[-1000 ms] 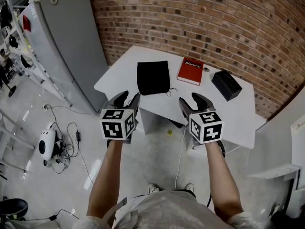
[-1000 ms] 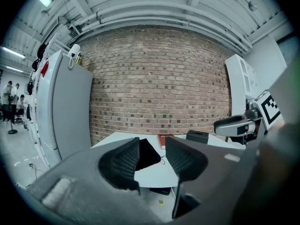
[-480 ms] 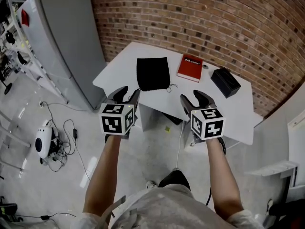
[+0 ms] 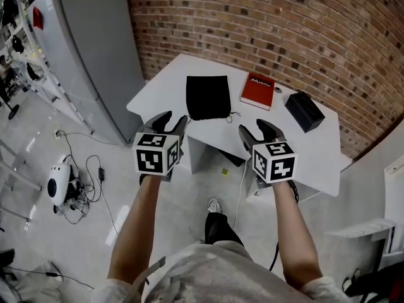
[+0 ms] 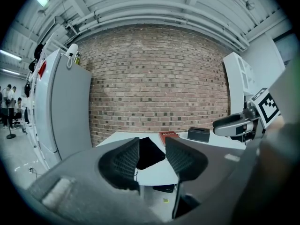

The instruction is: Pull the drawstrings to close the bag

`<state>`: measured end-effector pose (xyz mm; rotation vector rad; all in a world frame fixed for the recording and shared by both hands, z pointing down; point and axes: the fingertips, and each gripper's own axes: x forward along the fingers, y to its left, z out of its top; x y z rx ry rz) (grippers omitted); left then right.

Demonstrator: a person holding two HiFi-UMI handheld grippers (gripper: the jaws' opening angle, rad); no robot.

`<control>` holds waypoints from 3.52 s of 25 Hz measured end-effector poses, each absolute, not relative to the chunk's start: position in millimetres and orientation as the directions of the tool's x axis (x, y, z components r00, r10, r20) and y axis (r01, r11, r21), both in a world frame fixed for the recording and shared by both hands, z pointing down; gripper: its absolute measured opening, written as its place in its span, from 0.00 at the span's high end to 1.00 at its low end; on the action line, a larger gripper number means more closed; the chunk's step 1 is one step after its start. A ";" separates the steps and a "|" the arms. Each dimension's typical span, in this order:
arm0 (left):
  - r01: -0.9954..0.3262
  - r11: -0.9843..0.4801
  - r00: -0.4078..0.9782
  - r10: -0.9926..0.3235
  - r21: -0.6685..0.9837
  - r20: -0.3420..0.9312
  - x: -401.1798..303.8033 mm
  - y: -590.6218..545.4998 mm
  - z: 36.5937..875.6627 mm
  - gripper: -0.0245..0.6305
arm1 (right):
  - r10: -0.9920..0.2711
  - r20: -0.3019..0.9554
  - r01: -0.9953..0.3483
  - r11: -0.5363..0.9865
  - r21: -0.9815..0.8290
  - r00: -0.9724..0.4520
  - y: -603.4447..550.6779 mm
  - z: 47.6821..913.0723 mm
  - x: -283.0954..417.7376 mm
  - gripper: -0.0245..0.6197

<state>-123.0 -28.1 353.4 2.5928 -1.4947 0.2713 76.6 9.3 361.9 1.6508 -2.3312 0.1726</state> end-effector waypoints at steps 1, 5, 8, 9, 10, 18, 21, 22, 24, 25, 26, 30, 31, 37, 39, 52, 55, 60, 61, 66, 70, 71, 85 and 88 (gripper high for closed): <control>-0.866 -0.500 0.492 -0.841 0.027 0.225 -123.5 -31.3 355.0 0.69 | -0.903 0.297 -0.937 0.343 0.062 -0.310 6.3 364.6 75.3 0.60; -0.860 -0.510 0.499 -0.830 0.025 0.248 -121.0 -47.1 367.1 0.69 | -0.892 0.323 -0.934 0.353 0.063 -0.315 -9.2 378.4 72.4 0.60; -0.856 -0.517 0.504 -0.820 0.027 0.272 -117.8 -61.8 380.6 0.69 | -0.885 0.345 -0.932 0.356 0.071 -0.312 -23.7 389.2 73.7 0.59; -0.855 -0.518 0.504 -0.816 0.027 0.282 -116.6 -67.5 385.7 0.69 | -0.884 0.349 -0.931 0.356 0.073 -0.311 -29.0 392.6 75.1 0.59; -0.854 -0.520 0.505 -0.813 0.027 0.291 -115.0 -73.6 390.6 0.69 | -0.882 0.354 -0.931 0.357 0.074 -0.310 -34.7 396.2 76.8 0.59; -0.843 -0.537 0.513 -0.778 0.041 0.363 -100.8 -120.4 431.2 0.69 | -0.843 0.439 -0.924 0.376 0.064 -0.312 -80.7 441.0 85.4 0.59; -0.838 -0.545 0.513 -0.761 0.039 0.398 -98.0 -136.1 449.8 0.69 | -0.826 0.467 -0.920 0.386 0.060 -0.316 -97.9 458.1 85.0 0.58; -0.838 -0.543 0.511 -0.756 0.042 0.409 -98.0 -141.5 456.3 0.69 | -0.820 0.475 -0.918 0.392 0.060 -0.319 -103.3 463.1 85.1 0.58; -0.840 -0.541 0.506 -0.748 0.048 0.429 -96.8 -152.3 469.1 0.68 | -0.810 0.489 -0.914 0.401 0.060 -0.323 -114.1 472.1 87.9 0.58; -0.840 -0.541 0.505 -0.743 0.050 0.439 -95.5 -157.3 475.4 0.68 | -0.805 0.497 -0.912 0.405 0.061 -0.324 -119.5 476.6 89.9 0.58; -0.839 -0.542 0.504 -0.738 0.051 0.449 -94.2 -162.1 481.9 0.68 | -0.800 0.504 -0.910 0.409 0.064 -0.325 -124.8 481.3 91.6 0.58; -0.836 -0.547 0.497 -0.711 0.053 0.497 -94.4 -179.4 510.5 0.68 | -0.779 0.534 -0.903 0.425 0.065 -0.328 -143.8 501.2 92.5 0.58; -0.834 -0.549 0.494 -0.702 0.052 0.513 -95.3 -183.2 518.1 0.68 | -0.773 0.543 -0.901 0.429 0.063 -0.330 -148.3 506.3 91.9 0.58; -0.807 -0.590 0.486 -0.628 0.035 0.607 -93.0 -197.5 561.9 0.68 | -0.736 0.585 -0.893 0.449 0.045 -0.340 -171.7 533.9 89.8 0.57; -0.797 -0.604 0.484 -0.611 0.027 0.627 -92.1 -203.5 571.4 0.68 | -0.726 0.596 -0.888 0.458 0.045 -0.344 -179.4 540.9 87.6 0.57; -0.732 -0.677 0.498 -0.445 0.085 0.745 -78.6 -219.3 616.2 0.68 | -0.627 0.682 -0.823 0.564 0.065 -0.376 -211.6 588.2 90.5 0.54; -0.721 -0.685 0.500 -0.412 0.102 0.762 -74.4 -217.3 620.6 0.68 | -0.590 0.710 -0.793 0.604 0.073 -0.384 -215.7 597.4 90.4 0.53; -0.718 -0.688 0.479 -0.378 0.106 0.792 -76.2 -219.4 627.5 0.68 | -0.538 0.737 -0.738 0.670 0.078 -0.410 -223.4 607.3 83.0 0.50; -0.720 -0.686 0.474 -0.374 0.106 0.797 -76.7 -220.4 628.2 0.68 | -0.531 0.740 -0.730 0.679 0.079 -0.414 -225.3 608.8 82.1 0.50; -0.714 -0.691 0.458 -0.343 0.110 0.820 -75.6 -221.1 631.9 0.68 | -0.494 0.757 -0.705 0.706 0.062 -0.428 -231.3 615.0 80.5 0.47; -0.713 -0.691 0.449 -0.325 0.115 0.832 -76.7 -221.0 636.9 0.68 | -0.466 0.773 -0.692 0.720 0.050 -0.430 -231.7 619.9 83.4 0.46; -0.715 -0.689 0.446 -0.320 0.118 0.836 -76.9 -220.7 637.5 0.68 | -0.459 0.779 -0.691 0.722 0.045 -0.428 -231.0 621.5 84.5 0.46; -0.729 -0.674 0.429 -0.320 0.115 0.845 -79.0 -219.6 638.0 0.69 | -0.375 0.809 -0.677 0.735 -0.039 -0.453 -220.1 632.6 86.0 0.60; -0.721 -0.681 0.439 -0.310 0.125 0.843 -81.8 -219.3 638.4 0.70 | -0.367 0.814 -0.679 0.733 -0.045 -0.451 -219.5 632.1 86.0 0.62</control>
